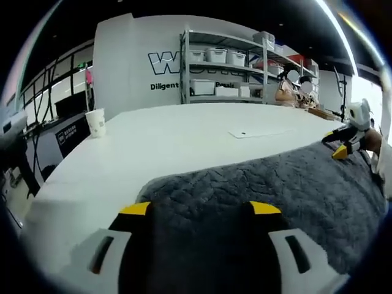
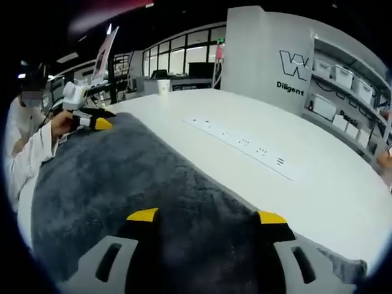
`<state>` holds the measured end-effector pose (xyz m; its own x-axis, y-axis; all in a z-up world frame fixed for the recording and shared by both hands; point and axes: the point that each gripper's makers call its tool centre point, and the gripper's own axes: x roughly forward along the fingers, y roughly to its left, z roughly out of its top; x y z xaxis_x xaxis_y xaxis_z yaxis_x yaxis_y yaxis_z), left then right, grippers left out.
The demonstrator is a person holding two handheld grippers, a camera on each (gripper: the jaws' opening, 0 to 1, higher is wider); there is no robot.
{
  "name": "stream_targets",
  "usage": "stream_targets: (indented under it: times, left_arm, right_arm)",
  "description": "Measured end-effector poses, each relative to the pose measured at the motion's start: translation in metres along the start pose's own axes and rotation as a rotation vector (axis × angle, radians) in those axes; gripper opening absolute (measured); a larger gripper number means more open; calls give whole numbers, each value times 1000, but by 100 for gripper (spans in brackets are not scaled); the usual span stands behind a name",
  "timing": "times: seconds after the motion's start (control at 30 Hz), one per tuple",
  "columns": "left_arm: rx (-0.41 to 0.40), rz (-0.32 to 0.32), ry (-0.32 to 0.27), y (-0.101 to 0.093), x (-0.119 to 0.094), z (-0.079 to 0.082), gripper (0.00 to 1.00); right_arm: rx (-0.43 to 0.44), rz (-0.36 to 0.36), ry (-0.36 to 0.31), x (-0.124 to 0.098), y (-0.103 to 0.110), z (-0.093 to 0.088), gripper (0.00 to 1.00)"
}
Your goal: Open the folded towel by lifting each exposed corner and separating the folded layers until the towel lies flat within the target outline without major curled edges
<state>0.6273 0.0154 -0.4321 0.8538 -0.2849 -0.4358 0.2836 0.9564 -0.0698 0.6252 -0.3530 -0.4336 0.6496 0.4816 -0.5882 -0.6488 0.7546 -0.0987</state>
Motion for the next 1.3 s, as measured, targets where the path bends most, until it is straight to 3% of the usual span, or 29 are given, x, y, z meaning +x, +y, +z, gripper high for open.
stream_targets:
  times: [0.07, 0.1, 0.17, 0.3, 0.37, 0.47, 0.63, 0.83, 1.07, 1.3]
  left_arm:
    - [35, 15, -11, -3, -5, 9, 90]
    - [94, 41, 7, -1, -9, 11, 93]
    - [109, 41, 9, -5, -13, 14, 92]
    - [29, -37, -28, -19, -20, 21, 97]
    - [18, -51, -14, -21, -23, 19, 99]
    - [27, -61, 2, -26, -28, 16, 99]
    - [50, -79, 57, -35, -44, 0, 99]
    - [76, -45, 42, -34, -57, 6, 99]
    - [65, -119, 48, -53, -57, 5, 99]
    - [81, -128, 70, -59, -58, 2, 99]
  right_arm:
    - [-15, -8, 14, -3, 2, -1, 71]
    - [-21, -3, 30, -5, 4, -4, 73]
    - [-19, 2, 44, -8, 6, -6, 77]
    - [-10, -7, 69, -17, 5, -12, 91]
    - [-8, -13, 77, -21, 5, -14, 99]
    - [-8, -19, 102, -36, 7, -21, 99]
    - [5, -12, 83, -64, 15, -29, 99]
    - [-18, -19, 79, -97, 16, -32, 99]
    - [-34, -94, 73, -149, 9, -38, 99]
    - [-20, -138, 76, -186, 7, -59, 97]
